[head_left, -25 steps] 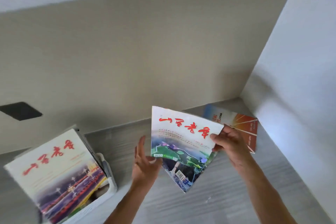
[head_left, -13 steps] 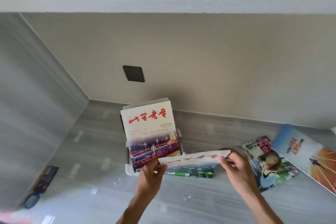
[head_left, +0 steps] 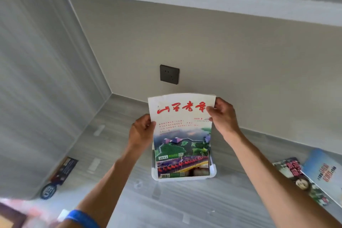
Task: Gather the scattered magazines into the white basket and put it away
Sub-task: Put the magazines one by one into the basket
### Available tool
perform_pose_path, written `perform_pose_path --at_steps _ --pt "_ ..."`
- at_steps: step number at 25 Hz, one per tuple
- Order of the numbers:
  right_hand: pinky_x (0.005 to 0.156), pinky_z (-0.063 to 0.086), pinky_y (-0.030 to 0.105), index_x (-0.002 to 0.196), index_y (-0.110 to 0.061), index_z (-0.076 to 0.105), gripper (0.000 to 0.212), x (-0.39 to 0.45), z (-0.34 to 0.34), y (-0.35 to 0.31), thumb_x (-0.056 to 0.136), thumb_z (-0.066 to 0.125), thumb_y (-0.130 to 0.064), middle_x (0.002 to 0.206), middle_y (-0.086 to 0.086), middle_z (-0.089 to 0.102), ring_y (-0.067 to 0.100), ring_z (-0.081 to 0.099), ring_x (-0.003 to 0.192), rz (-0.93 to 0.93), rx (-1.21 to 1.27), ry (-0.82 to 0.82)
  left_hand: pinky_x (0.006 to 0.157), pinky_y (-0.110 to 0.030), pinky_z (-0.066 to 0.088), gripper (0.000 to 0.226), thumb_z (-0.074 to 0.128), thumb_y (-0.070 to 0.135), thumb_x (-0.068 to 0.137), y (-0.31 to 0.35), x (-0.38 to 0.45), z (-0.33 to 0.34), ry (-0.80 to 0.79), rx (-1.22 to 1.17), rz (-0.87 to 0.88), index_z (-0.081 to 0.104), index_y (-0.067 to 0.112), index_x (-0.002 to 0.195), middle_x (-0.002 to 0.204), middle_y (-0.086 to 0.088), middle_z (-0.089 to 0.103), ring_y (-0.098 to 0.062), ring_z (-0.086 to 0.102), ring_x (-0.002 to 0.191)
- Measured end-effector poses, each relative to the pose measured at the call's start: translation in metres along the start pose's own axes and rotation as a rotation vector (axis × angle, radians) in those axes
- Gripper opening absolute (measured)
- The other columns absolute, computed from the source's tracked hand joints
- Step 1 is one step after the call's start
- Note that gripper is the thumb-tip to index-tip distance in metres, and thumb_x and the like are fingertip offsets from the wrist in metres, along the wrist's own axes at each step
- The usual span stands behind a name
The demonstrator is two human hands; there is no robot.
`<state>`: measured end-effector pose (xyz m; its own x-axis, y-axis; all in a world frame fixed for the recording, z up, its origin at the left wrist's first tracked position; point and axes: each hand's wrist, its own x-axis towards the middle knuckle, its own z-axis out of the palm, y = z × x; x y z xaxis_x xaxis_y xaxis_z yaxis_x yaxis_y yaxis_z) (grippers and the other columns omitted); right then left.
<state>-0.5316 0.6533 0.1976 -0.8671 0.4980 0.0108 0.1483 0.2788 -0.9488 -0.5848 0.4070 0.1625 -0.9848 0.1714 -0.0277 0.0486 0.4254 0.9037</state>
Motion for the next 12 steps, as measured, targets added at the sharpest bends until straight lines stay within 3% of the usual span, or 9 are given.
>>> perform_pose_path --at_steps 2,5,7,10,12 --pt "0.073 0.061 0.048 0.098 -0.028 0.068 0.025 0.011 0.009 0.015 0.090 0.060 -0.006 0.099 0.001 0.076 0.020 0.073 0.086 0.024 -0.063 0.019 0.058 -0.029 0.060 0.020 0.054 0.002 0.092 -0.020 0.007 0.004 -0.025 0.007 -0.008 0.069 0.012 0.101 0.104 0.001 0.074 -0.019 0.072 0.089" --pt "0.064 0.060 0.036 0.084 -0.035 0.067 0.029 0.016 0.015 0.039 0.088 0.060 -0.007 0.091 -0.005 0.076 0.020 0.074 0.084 0.103 -0.080 0.015 0.057 -0.021 0.058 0.020 0.059 0.006 0.091 -0.043 0.010 0.011 -0.064 0.070 0.008 0.071 0.014 0.105 0.105 -0.001 0.075 -0.013 0.070 0.076" --pt "0.061 0.057 0.035 0.081 -0.034 0.066 0.029 0.014 0.020 0.056 0.087 0.059 -0.007 0.087 -0.005 0.076 0.021 0.074 0.082 0.153 -0.117 -0.001 0.055 -0.017 0.056 0.020 0.061 0.009 0.090 -0.058 0.009 0.018 -0.081 0.131 -0.016 0.073 0.016 0.104 0.101 -0.004 0.077 -0.012 0.069 0.069" --pt "0.072 0.059 0.046 0.095 -0.027 0.066 0.022 0.012 0.030 0.075 0.088 0.058 -0.008 0.093 -0.002 0.075 0.023 0.072 0.084 0.212 -0.151 -0.006 0.056 -0.020 0.054 0.011 0.064 0.013 0.089 -0.074 0.012 0.027 -0.080 0.221 -0.079 0.072 0.015 0.096 0.098 -0.006 0.077 -0.016 0.069 0.071" --pt "0.080 0.059 0.045 0.111 -0.025 0.059 0.027 0.007 0.033 0.084 0.088 0.059 -0.010 0.104 -0.005 0.070 0.022 0.070 0.090 0.208 -0.206 0.020 0.054 -0.019 0.045 0.014 0.068 0.017 0.087 -0.078 0.012 0.029 0.012 0.265 -0.152 0.064 0.014 0.100 0.102 -0.006 0.075 -0.019 0.066 0.076"
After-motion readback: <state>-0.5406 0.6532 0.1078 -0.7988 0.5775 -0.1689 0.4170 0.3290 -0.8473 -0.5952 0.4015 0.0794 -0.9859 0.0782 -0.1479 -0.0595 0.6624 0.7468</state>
